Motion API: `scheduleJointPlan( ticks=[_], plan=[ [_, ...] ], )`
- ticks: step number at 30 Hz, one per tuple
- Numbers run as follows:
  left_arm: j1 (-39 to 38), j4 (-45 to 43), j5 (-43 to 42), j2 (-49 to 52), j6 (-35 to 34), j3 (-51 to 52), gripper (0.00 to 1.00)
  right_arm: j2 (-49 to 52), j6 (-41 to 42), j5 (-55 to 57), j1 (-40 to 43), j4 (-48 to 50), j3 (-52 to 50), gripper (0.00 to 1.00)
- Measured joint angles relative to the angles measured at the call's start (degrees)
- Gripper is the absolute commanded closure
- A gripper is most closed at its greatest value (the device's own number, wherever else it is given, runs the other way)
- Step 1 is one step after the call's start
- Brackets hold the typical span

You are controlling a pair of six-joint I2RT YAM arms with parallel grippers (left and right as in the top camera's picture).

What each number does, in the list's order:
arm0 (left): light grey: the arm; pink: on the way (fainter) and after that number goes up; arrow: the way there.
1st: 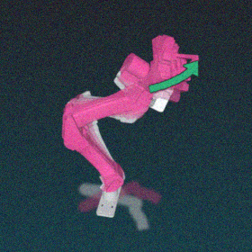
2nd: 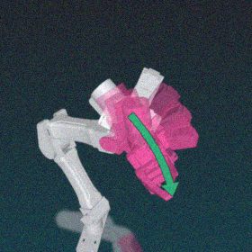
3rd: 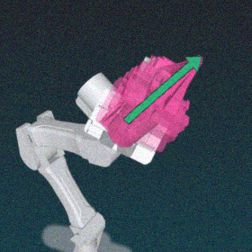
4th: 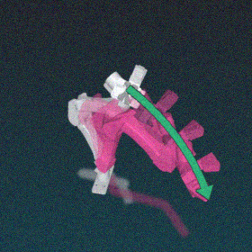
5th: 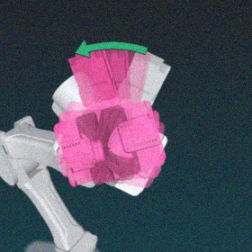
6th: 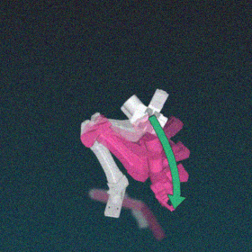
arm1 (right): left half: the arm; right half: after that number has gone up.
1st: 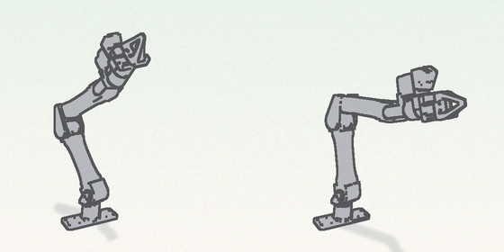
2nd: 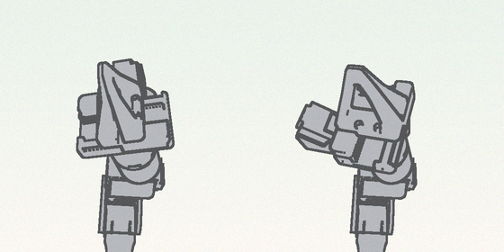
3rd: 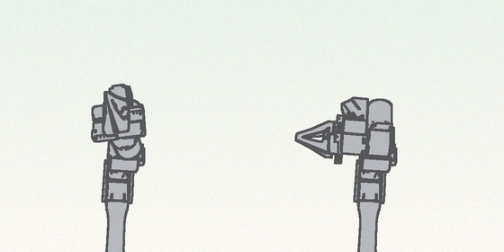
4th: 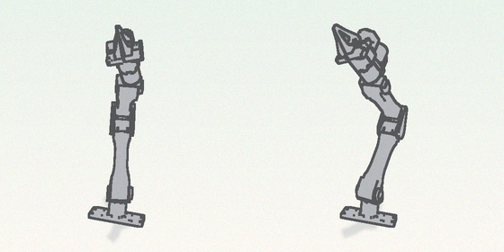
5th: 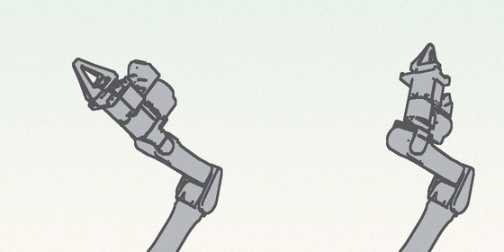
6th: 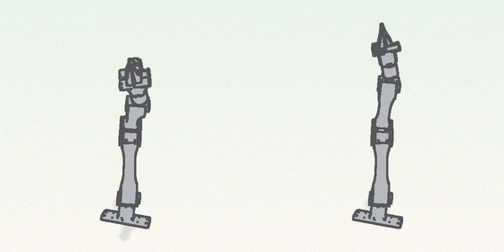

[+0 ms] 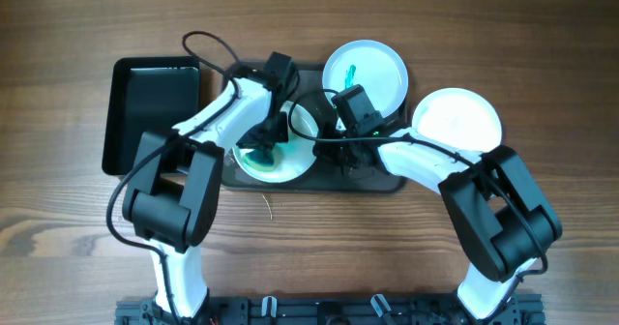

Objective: Clean dirty plates on tray and stack at the side
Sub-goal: 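Scrub the green streak on the lower-right plate with the sponge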

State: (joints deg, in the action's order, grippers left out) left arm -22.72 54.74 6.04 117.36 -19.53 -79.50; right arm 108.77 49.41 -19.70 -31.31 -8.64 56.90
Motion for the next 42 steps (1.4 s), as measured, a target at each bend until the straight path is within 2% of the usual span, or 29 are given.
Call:
scheduleJointPlan(
  ticks=[6,8,13,17,21,27,32,36,42],
  plan=[
    [3.04,-1.6,-9.01,-0.13,16.28,0.26,0.96,-0.02,-0.2,0.04,0.66,-0.37,0.0,0.96],
    [3.19,-3.65,-10.47,-0.33,18.51,0.59,0.96,-0.04,-0.22,0.37,1.05,-0.55,0.0,0.96],
    [1.79,-16.81,-17.49,0.35,20.5,0.92,0.96,-0.07,-0.2,0.63,1.51,-0.59,0.0,0.96],
    [0.85,-21.7,-15.8,0.61,16.85,1.36,0.96,-0.07,-0.2,0.74,1.51,-0.44,0.0,0.96],
    [-0.37,-21.99,-4.24,0.5,6.47,1.2,0.96,-0.07,-0.2,0.9,1.51,-0.31,0.0,0.96],
    [-1.33,-10.78,12.61,0.52,-8.83,0.37,0.96,0.0,-0.22,0.66,0.61,0.15,0.04,0.96],
    [-1.31,-3.85,17.0,0.85,-13.9,0.48,0.96,0.0,-0.66,0.15,0.11,0.15,0.04,0.96],
    [-0.83,-2.64,14.47,0.85,-10.29,0.37,0.96,0.0,-1.11,0.02,0.11,0.09,0.04,0.96],
    [2.16,-0.52,1.53,0.17,6.71,-0.15,0.96,0.0,-1.33,-0.02,0.37,-0.28,0.04,0.96]
  ],
)
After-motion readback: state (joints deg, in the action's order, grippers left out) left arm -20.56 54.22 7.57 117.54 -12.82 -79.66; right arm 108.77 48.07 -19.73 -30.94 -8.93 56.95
